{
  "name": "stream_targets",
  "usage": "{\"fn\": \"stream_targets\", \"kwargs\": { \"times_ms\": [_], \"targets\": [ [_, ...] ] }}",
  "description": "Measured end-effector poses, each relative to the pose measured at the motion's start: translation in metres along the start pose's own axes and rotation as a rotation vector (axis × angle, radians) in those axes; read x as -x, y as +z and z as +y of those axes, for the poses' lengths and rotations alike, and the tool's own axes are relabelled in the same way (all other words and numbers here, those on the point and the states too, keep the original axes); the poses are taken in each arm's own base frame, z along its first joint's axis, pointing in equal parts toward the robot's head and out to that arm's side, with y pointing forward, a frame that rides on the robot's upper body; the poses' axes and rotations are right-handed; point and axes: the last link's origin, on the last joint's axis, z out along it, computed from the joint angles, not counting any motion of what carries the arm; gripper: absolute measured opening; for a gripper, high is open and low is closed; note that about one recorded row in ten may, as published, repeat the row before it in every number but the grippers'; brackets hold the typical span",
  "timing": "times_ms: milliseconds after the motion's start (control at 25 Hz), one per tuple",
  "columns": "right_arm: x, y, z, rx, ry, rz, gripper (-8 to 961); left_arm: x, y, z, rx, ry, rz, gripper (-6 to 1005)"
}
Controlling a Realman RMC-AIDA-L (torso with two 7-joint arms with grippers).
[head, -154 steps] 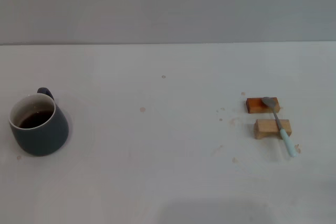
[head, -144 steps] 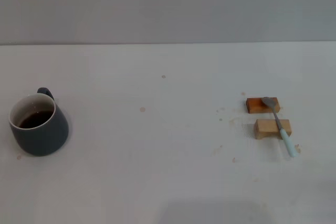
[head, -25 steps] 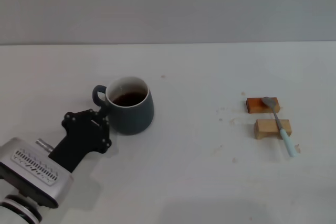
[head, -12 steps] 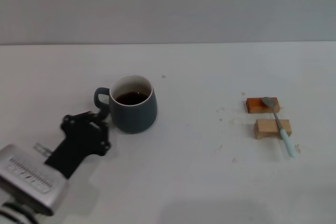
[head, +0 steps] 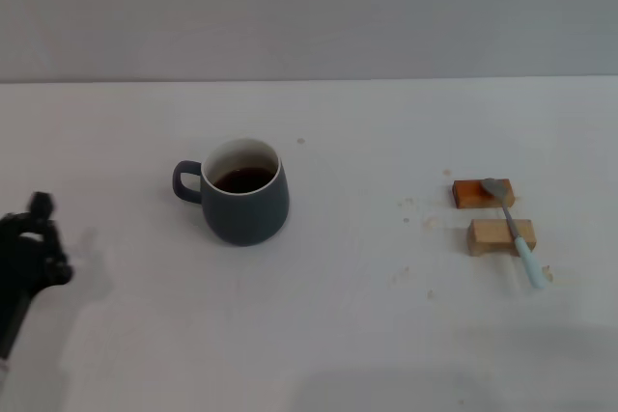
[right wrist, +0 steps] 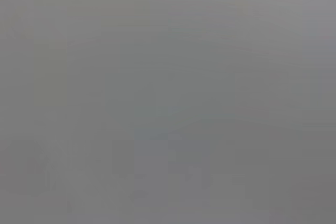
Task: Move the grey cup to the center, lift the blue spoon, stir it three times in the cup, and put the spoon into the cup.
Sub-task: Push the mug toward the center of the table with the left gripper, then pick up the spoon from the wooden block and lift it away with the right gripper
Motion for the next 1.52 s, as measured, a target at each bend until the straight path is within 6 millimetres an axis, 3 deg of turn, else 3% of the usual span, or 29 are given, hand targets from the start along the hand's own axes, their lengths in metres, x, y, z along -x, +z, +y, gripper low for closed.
{"fn": "stream_targets", "kwargs": {
  "times_ms": [80, 200, 960, 1520],
  "targets": [
    [-0.001, 0.001, 0.004, 0.023, 0.005, 0.008, 789, 0.000, 0.000, 0.000, 0.000, 0.000, 0.000, -2],
    [-0.008, 0.003, 0.016, 0.093, 0.021, 0.049, 789, 0.006, -0.013, -0.019, -0.059, -0.048, -0.019, -2],
    [-0.044, 0.011, 0.046, 0.242, 0.047, 0.291, 789, 0.008, -0.007, -0.017, -0.037, -0.034, -0.035, -2],
    [-0.056, 0.007, 0.052, 0.267, 0.046, 0.387, 788, 0.009, -0.006, -0.017, -0.028, -0.025, -0.047, -2]
  ]
}}
